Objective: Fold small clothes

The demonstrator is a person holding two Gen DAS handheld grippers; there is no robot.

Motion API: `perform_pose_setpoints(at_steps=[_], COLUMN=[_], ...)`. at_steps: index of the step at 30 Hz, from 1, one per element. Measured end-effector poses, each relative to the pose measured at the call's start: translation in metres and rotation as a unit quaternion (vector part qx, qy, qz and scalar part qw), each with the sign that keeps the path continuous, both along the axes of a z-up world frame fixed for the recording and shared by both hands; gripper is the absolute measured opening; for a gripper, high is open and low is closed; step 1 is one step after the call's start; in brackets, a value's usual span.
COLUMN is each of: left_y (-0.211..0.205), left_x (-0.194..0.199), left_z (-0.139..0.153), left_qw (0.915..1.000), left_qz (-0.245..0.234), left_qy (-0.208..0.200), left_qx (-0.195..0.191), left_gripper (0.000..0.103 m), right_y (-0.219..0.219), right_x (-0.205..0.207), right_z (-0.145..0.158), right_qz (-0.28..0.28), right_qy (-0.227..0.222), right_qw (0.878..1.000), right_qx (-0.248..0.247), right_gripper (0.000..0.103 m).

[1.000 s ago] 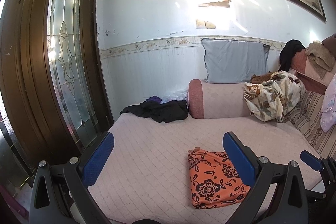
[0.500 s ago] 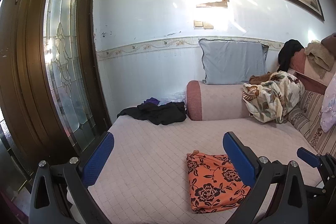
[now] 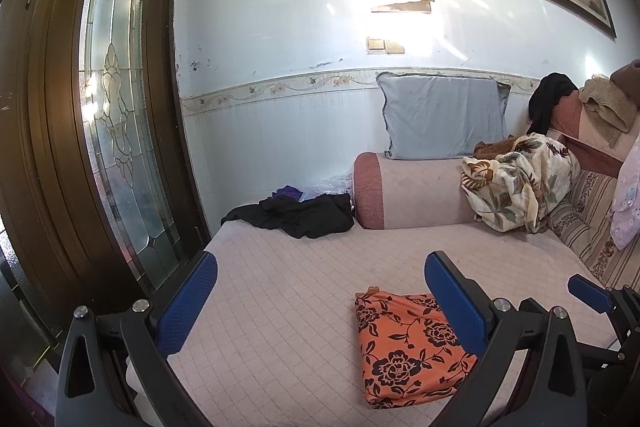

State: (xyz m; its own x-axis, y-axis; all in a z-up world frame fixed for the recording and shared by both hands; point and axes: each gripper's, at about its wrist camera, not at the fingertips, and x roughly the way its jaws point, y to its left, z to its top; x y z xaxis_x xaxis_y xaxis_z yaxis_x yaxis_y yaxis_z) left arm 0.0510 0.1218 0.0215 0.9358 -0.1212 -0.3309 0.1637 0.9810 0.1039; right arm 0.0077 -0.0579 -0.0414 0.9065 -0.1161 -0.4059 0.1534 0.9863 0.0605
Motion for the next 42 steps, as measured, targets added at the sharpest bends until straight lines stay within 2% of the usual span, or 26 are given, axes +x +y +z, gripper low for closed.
perform_pose_setpoints(at_steps=[25,42], left_y=[0.014,0.011], left_x=[-0.005,0.008], left_z=[-0.006,-0.016], left_qw=[0.9995,0.9995], left_qz=[-0.023,-0.021], left_qy=[0.005,0.02], left_qx=[-0.02,-0.011], left_gripper=[0.103,0.103], right_y=[0.013,0.011], right_x=[-0.012,0.011], right_z=[0.005,-0.008], right_qz=[-0.026,-0.02], right_qy=[-0.002,0.019], right_qw=[0.999,0.999], right_qx=[-0.027,-0.019], right_gripper=[0.072,0.072])
